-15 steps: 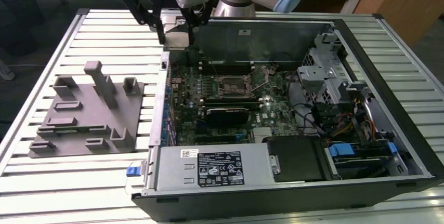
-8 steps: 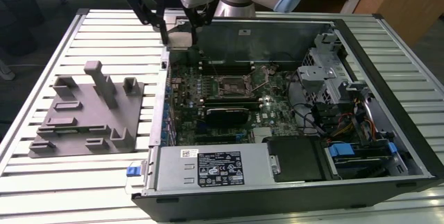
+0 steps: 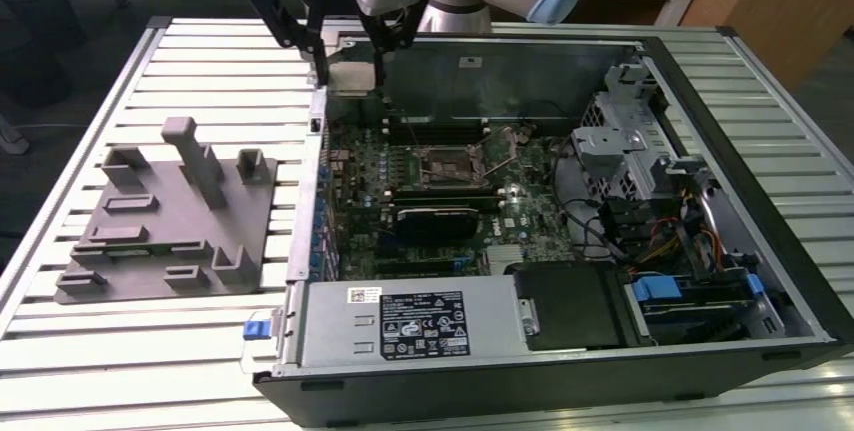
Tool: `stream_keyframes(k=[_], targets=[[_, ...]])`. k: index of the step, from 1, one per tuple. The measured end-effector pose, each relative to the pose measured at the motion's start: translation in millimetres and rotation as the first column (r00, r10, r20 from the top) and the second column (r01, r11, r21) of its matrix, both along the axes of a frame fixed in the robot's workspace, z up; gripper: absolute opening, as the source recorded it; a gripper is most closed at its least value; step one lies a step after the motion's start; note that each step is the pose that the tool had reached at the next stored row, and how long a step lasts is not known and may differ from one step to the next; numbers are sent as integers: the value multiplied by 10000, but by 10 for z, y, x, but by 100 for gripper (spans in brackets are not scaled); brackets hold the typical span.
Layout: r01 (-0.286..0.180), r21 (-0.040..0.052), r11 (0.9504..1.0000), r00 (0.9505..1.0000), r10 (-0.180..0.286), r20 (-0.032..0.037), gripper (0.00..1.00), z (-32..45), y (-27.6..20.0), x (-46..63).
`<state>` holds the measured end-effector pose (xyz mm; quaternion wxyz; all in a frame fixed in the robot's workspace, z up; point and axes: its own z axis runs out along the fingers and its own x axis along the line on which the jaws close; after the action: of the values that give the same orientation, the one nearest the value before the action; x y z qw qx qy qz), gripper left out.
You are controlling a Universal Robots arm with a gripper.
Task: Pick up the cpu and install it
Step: 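Pick up the cpu and move it towards the insertion slot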
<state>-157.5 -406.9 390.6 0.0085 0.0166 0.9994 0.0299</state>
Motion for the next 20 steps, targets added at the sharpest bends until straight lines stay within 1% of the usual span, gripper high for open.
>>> stream_keyframes(k=[20], targets=[[0,0,10000,10000,0,0,54,0,0,117]])
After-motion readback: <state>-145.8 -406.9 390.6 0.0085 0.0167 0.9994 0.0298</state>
